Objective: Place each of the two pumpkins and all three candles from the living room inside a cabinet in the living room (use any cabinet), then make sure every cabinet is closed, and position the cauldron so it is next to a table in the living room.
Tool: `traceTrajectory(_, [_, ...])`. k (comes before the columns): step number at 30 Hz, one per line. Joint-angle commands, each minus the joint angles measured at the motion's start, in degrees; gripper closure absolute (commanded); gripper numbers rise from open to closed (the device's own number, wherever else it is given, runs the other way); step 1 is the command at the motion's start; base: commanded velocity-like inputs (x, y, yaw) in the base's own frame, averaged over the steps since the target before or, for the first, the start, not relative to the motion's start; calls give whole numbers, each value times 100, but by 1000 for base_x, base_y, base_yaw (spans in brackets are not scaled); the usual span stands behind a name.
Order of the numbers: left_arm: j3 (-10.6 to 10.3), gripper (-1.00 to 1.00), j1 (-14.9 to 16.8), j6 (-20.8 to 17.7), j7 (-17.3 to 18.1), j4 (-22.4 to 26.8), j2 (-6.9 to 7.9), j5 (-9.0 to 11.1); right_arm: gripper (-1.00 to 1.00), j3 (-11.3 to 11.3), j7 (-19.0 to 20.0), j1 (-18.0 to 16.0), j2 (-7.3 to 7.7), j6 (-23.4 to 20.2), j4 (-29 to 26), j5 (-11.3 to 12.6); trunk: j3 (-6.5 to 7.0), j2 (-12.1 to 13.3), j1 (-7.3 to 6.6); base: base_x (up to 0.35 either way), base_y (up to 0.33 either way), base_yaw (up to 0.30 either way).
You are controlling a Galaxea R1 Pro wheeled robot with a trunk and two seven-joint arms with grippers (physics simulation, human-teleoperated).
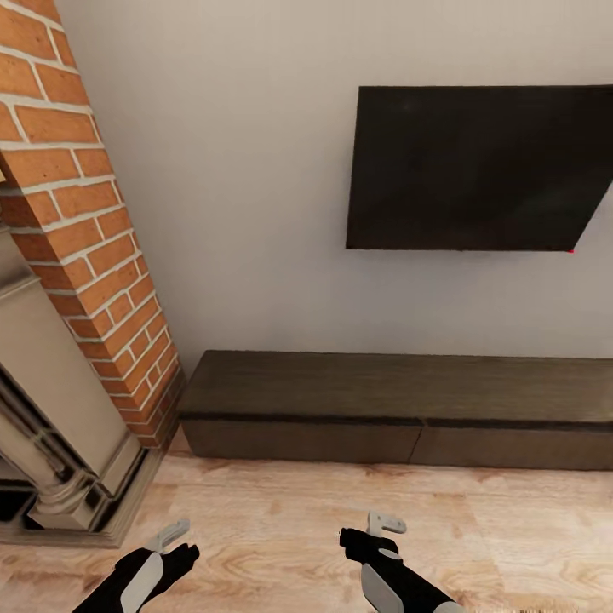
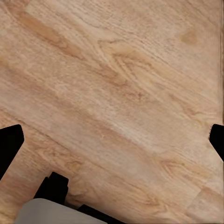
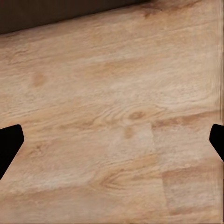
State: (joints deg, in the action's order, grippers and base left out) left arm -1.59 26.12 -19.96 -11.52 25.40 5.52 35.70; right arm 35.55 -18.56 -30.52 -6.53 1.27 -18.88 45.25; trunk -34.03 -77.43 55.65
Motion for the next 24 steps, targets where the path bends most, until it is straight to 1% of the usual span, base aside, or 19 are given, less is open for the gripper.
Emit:
traceTrajectory(1, [-17,-100,-2,-25,-44,17,3,59,-100,48,-34,-6,2,13,-2,54,-1,-3,0,0,0,-264])
traceTrajectory(14, [-17,-100,-2,-25,-44,15,10,59,-100,48,-34,-6,2,13,-2,53,45,-3,0,0,0,-266])
traceTrajectory(24, [-17,-100,-2,-25,-44,15,10,59,-100,52,-34,-6,1,13,-2,46,24,-3,0,0,0,-216])
